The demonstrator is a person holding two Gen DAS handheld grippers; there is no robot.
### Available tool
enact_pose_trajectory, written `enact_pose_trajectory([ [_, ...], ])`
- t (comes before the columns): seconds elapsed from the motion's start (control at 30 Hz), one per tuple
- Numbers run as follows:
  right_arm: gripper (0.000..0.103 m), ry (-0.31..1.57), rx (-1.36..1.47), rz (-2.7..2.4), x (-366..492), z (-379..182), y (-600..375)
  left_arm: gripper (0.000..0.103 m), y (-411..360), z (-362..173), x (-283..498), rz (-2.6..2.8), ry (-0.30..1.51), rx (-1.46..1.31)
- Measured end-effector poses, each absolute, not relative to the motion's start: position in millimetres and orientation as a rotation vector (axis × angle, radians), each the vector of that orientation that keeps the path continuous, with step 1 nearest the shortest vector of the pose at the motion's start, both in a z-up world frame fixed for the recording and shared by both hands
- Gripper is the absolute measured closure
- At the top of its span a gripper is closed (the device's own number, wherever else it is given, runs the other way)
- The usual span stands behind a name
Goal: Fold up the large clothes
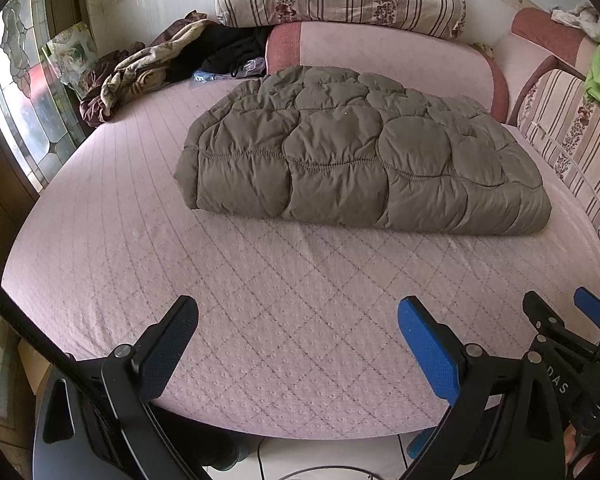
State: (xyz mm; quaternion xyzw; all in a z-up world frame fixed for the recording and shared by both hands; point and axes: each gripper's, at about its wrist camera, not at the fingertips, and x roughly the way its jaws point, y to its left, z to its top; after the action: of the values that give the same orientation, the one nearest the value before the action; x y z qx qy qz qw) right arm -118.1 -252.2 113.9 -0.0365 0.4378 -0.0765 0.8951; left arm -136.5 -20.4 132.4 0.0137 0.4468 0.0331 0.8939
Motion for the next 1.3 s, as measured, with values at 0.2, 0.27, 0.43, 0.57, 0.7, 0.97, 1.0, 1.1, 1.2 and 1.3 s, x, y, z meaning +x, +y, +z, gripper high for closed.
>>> enact_pose_trajectory([
  [0.2,0.025,0.909,-0.085,-0.148,-117,112,-249,0.003,-19,128,-135,0.067,0.94,0.021],
  [0.27,0.025,0.91,-0.086,-0.147,-117,111,-249,0.003,-19,128,-134,0.066,0.941,0.021],
  [0.43,0.025,0.916,-0.084,-0.149,-116,109,-249,0.003,-19,127,-134,0.065,0.944,0.02],
  [0.57,0.025,0.917,-0.087,-0.146,-115,108,-249,0.003,-19,124,-133,0.064,0.952,0.016],
  [0.7,0.025,0.919,-0.093,-0.144,-115,107,-247,0.003,-17,123,-133,0.069,0.954,0.013],
  [0.97,0.025,0.922,-0.093,-0.144,-114,106,-248,0.003,-11,122,-130,0.078,0.961,0.003],
  [1.0,0.025,0.923,-0.093,-0.144,-114,106,-248,0.003,-11,122,-130,0.078,0.962,0.002],
  [1.1,0.025,0.923,-0.091,-0.141,-114,106,-247,0.003,-11,122,-130,0.075,0.961,-0.002],
  [1.2,0.025,0.921,-0.089,-0.137,-115,106,-247,0.003,-11,122,-130,0.074,0.962,-0.003],
  [1.3,0.025,0.923,-0.084,-0.133,-115,106,-247,0.003,-10,123,-130,0.079,0.96,0.002],
])
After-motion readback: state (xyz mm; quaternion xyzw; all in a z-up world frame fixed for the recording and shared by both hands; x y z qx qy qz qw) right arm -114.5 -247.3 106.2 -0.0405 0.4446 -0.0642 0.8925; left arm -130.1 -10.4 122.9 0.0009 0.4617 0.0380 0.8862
